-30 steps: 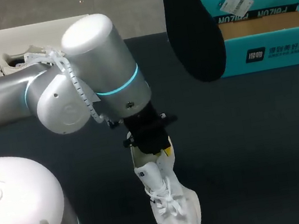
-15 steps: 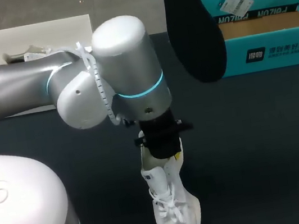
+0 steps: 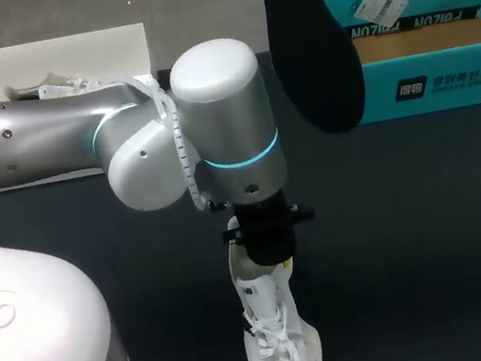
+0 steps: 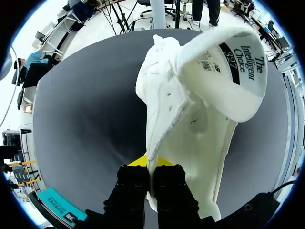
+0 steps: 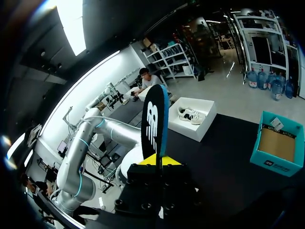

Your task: Take the shoe out of the shoebox, open the shoe tongue, remove and reinsert the insole, then place the shoe into the shoebox

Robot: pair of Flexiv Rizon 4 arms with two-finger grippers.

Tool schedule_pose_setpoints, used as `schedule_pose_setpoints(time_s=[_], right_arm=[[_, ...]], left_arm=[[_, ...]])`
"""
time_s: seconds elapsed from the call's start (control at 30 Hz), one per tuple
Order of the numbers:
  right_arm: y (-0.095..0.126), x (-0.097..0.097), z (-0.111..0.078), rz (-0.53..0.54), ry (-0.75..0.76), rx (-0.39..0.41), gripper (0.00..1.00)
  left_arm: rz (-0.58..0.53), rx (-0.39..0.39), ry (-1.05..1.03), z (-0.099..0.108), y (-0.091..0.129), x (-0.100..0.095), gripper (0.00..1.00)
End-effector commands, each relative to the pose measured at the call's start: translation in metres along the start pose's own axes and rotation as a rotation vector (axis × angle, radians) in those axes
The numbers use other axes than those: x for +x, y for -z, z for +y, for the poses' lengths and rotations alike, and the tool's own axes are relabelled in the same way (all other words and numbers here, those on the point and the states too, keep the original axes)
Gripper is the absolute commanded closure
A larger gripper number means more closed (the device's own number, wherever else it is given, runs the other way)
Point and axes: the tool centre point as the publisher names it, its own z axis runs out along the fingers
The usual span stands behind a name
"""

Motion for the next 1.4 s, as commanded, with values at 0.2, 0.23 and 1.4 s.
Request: schedule_pose_setpoints(time_s=[0.2, 0.23, 1.4], right_arm=[[-0.002, 0.0, 0.002, -0.001, -0.001, 0.003, 1.0], [-0.002, 0.0, 0.002, -0.001, -0.001, 0.003, 1.0], [-0.002, 0.0, 0.002, -0.001, -0.001, 0.003, 1.0]], left_arm=[[-0.016, -0.01, 0.01, 0.001, -0.013, -0.004, 0.92], [-0.022, -0.02, 0.013, 0.001, -0.014, -0.004, 0.75], [-0.966, 0.125, 0.834, 0.052, 0.082, 0.048, 0.0]])
